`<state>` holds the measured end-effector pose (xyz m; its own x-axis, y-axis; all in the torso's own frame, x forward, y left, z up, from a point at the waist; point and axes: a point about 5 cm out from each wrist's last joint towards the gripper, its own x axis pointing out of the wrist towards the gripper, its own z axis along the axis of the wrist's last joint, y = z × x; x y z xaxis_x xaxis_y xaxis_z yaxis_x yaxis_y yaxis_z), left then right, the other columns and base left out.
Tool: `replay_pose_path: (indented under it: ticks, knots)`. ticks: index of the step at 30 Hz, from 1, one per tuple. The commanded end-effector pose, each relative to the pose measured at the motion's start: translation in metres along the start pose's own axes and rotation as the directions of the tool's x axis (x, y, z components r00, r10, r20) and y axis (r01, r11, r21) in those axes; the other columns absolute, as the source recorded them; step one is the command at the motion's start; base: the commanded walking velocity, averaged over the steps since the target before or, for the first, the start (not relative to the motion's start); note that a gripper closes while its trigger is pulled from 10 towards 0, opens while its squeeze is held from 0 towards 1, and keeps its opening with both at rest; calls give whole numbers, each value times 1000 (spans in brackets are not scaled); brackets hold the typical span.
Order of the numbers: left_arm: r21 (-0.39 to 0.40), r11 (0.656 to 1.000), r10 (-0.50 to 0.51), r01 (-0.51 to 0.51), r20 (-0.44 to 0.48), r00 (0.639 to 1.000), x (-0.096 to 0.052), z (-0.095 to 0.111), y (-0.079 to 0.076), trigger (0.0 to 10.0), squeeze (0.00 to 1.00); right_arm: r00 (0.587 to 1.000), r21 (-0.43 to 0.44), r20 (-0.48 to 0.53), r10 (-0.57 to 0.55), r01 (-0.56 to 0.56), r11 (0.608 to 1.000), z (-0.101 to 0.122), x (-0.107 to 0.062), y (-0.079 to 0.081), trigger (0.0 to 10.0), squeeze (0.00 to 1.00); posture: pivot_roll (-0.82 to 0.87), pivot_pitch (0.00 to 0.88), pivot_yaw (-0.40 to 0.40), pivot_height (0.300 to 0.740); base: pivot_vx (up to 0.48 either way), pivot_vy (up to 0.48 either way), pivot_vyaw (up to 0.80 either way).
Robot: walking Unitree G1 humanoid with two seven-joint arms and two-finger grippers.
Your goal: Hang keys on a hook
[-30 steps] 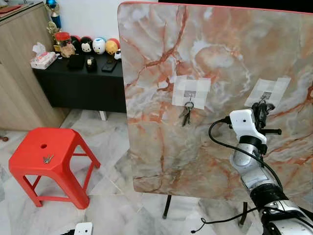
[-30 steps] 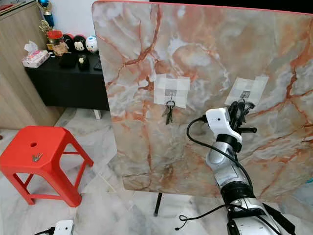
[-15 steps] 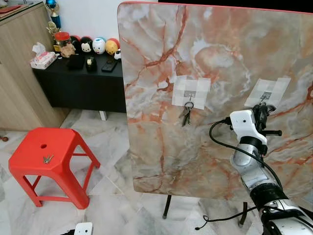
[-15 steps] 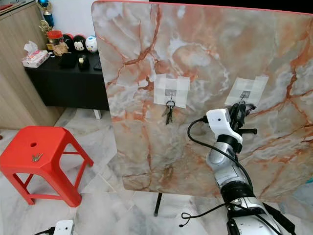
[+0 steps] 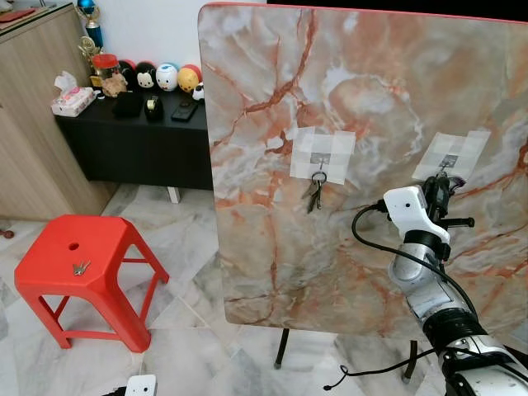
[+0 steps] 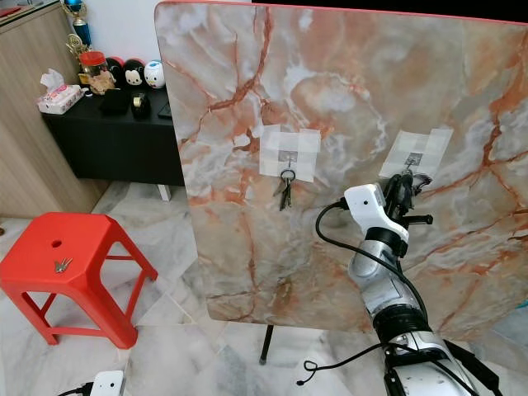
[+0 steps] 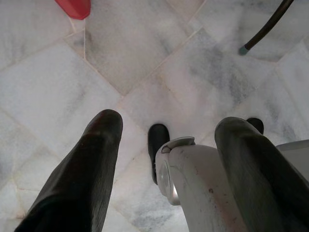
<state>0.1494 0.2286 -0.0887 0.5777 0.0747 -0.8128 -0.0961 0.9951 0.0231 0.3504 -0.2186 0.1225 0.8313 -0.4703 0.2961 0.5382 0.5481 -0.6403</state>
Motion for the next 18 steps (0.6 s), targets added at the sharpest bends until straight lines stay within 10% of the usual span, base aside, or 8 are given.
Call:
replay_pose_path:
  ticks: [1,18]
  knots:
    - [3,1000,5,-5,-13,1000,-1,-4,1,10000,0,999,18,-9,-38,38,999,5,9,-8,10000,0,32,0,-55,740,0,0,0]
    - [4,1000,7,-7,-12,1000,-1,-4,2,10000,0,999,-57,-22,44,-45,997,-1,11,-4,10000,0,32,0,-53,740,0,0,0]
